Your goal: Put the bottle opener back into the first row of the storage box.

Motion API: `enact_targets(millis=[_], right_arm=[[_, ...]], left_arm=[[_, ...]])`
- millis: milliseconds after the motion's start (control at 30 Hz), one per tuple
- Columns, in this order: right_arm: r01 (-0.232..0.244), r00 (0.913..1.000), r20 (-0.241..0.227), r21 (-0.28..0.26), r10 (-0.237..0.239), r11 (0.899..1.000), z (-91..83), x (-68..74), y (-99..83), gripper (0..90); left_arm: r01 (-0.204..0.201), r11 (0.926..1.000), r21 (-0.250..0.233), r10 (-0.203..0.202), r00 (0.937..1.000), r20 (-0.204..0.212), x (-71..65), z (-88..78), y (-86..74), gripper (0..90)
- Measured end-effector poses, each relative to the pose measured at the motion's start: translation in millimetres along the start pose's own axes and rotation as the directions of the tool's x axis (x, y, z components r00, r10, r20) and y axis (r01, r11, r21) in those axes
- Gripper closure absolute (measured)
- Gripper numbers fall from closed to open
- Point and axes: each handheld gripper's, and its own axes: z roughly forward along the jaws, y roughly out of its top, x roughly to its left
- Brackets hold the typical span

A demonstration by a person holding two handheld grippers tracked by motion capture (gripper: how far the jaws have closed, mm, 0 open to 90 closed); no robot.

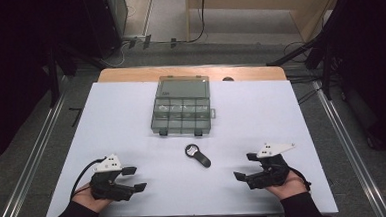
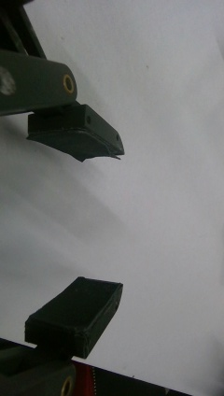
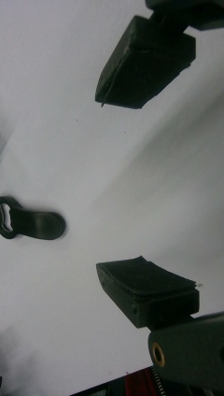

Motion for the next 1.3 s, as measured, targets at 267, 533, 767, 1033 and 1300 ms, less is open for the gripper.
enact_targets(millis=[267,533,767,1033,1300], right_arm=[[-0.011,0.9997,-0.023,0.015,0.011,1.0,0.8,2.2,-0.1,15.6],[0.029,0.9995,-0.015,0.034,-0.028,0.999,-1.0,3.7,3.0,21.3],[0.025,0.9995,-0.018,0.049,-0.024,0.998,0.4,0.8,1.6,22.1],[0.022,0.9993,-0.03,0.052,-0.021,0.998,0.5,-1.3,1.0,22.1],[0.023,0.9993,-0.032,0.06,-0.021,0.998,1.1,-0.9,0.6,22.1]], left_arm=[[0.005,1.0,0.003,-0.005,1.0,0.002,-0.2,-0.1,0.1,28.7],[0.006,1.0,0.002,-0.006,1.0,-0.002,-1.0,-0.8,-0.4,28.7],[0.005,1.0,0.001,-0.005,1.0,0.003,-1.3,-0.4,-0.4,28.7],[0.005,1.0,0.001,-0.005,1.0,0.004,-1.4,-0.4,-0.4,28.7],[0.004,1.0,0.002,-0.004,1.0,0.004,-1.4,-0.5,-0.4,28.7]])
